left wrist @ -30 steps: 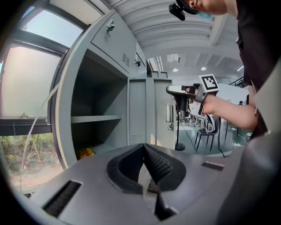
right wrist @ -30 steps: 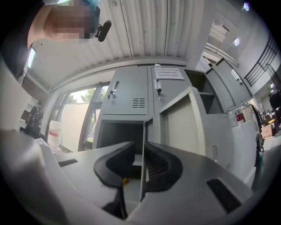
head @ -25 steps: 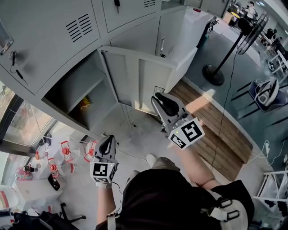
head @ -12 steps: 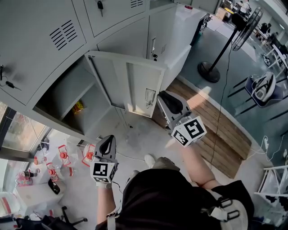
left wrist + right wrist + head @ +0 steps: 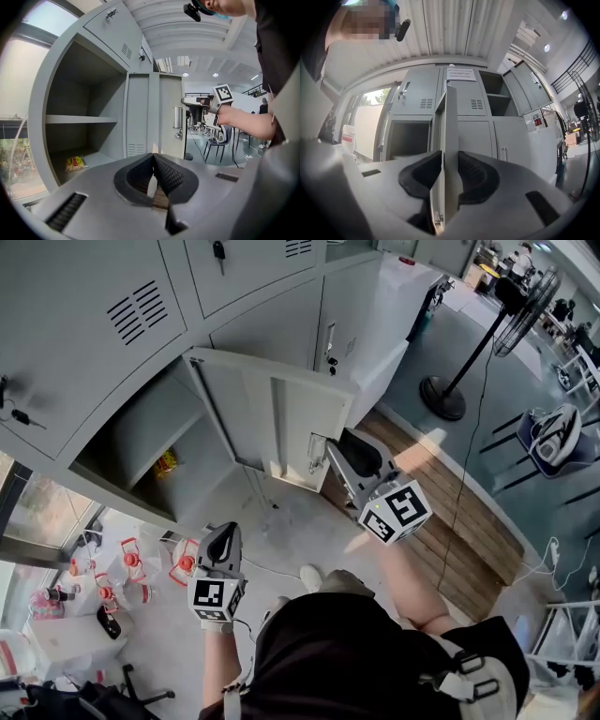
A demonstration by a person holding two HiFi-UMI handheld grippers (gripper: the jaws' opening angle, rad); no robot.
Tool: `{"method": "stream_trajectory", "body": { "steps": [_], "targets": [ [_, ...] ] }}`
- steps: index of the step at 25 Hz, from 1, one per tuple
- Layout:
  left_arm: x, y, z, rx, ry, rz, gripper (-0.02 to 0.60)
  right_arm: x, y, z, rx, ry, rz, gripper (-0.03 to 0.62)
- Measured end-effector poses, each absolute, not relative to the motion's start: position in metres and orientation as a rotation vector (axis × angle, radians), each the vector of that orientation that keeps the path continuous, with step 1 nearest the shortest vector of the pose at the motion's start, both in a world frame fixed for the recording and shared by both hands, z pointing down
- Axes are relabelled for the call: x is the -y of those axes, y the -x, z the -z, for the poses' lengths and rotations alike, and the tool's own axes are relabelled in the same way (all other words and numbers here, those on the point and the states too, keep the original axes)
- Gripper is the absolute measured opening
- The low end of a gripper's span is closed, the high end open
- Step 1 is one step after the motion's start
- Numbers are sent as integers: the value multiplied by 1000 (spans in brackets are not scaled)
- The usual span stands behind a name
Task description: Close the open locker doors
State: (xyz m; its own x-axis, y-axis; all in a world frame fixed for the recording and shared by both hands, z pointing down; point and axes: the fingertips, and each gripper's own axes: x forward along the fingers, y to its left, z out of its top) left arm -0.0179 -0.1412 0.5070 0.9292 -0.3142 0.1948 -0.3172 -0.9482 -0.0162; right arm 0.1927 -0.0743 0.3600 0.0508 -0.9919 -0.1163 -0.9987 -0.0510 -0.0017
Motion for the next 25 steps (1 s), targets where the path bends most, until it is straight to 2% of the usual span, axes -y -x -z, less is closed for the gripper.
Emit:
{"method": "stream_trajectory", "body": {
  "steps": [11,25],
  "targets": [
    [143,30,-509,514,-3033,-300,8,75,-186,-360,-2092,2213,-114,104],
    [137,68,-505,512,-3049,-284,8,63,-140,-360,-2093,2198,-111,100]
  ]
}}
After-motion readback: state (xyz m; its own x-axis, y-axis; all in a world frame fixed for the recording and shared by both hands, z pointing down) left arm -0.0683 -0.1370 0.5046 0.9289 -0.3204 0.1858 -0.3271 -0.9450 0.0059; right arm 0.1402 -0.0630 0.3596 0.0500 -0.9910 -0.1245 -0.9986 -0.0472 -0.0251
